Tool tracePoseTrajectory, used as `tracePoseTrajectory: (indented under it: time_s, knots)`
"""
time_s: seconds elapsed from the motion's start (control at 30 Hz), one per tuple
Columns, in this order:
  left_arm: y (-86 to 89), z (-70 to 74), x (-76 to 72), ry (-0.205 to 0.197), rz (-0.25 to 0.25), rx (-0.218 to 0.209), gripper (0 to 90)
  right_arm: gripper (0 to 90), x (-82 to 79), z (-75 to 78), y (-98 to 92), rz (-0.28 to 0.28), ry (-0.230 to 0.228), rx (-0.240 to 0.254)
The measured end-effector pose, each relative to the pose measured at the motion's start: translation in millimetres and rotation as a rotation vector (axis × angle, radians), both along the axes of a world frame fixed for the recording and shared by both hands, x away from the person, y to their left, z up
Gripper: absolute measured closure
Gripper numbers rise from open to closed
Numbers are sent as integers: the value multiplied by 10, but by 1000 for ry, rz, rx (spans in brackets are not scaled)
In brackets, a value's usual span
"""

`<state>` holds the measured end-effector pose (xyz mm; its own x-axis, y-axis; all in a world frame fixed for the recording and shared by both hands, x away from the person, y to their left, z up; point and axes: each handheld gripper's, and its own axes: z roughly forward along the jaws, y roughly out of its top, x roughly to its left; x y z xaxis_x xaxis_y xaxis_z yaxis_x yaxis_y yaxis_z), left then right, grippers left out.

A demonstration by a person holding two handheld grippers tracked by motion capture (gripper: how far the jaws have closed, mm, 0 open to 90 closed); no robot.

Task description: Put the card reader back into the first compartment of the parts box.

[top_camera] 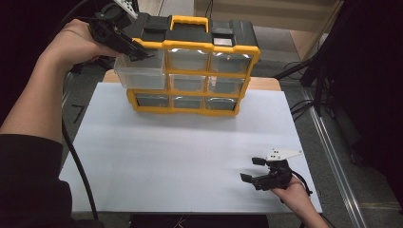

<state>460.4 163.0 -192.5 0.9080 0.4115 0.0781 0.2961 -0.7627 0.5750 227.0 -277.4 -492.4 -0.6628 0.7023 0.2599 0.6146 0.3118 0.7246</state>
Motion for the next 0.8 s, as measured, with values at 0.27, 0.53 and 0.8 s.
tracePoseTrajectory:
  time_s: [0.27,0.53,0.8]
  knots:
    - [47,112,-36,66,45,-91,531,130,2,0,-4,-1,-3,0]
    - [80,106,-285,102,10,-155,348,130,10,6,-10,-11,9,28]
    - [23,43,-525,78,0,-153,348,130,17,7,6,-10,18,24]
